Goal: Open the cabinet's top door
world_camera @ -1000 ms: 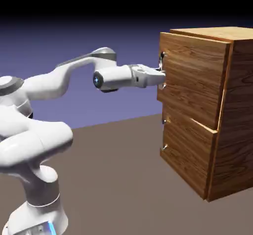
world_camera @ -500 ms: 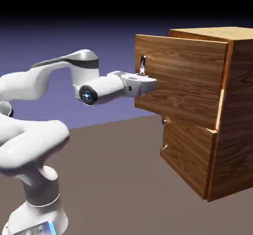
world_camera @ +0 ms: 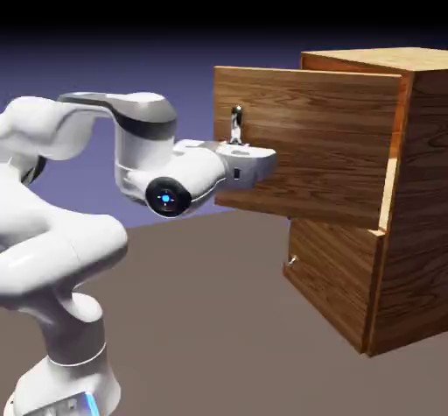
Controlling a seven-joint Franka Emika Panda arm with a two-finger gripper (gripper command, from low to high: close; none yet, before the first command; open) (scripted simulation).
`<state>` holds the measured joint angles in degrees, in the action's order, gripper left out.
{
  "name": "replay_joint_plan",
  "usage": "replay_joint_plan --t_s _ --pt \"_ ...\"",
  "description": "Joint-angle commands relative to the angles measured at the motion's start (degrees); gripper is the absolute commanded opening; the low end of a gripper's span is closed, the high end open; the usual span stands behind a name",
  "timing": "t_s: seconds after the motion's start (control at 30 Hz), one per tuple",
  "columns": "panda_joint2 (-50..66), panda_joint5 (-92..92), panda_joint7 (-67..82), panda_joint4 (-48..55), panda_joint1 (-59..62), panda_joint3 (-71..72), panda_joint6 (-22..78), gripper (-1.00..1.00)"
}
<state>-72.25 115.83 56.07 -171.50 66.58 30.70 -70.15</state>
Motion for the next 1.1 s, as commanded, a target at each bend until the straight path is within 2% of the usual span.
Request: replay_joint_plan --t_s 0.0,0.17,0.37,0.7,1.03,1.07 --pt "1.9 -2.4 1.6 0.7 1.6 -1.2 2.4 -1.00" --pt "12.3 -14.2 9.8 5.3 8.4 -5.0 12.3 -1.00" --pt "24.8 -26.8 18.9 12.6 13.7 -6.7 19.2 -1.00" --pt "45.6 -45.3 30.2 28.2 17.7 -6.6 24.4 -1.00" --pt "64.8 -59.1 34.4 46.0 17.7 -5.1 27.9 -1.00" --pt "64.8 -59.1 34.4 46.0 17.7 -5.1 27.9 1.00"
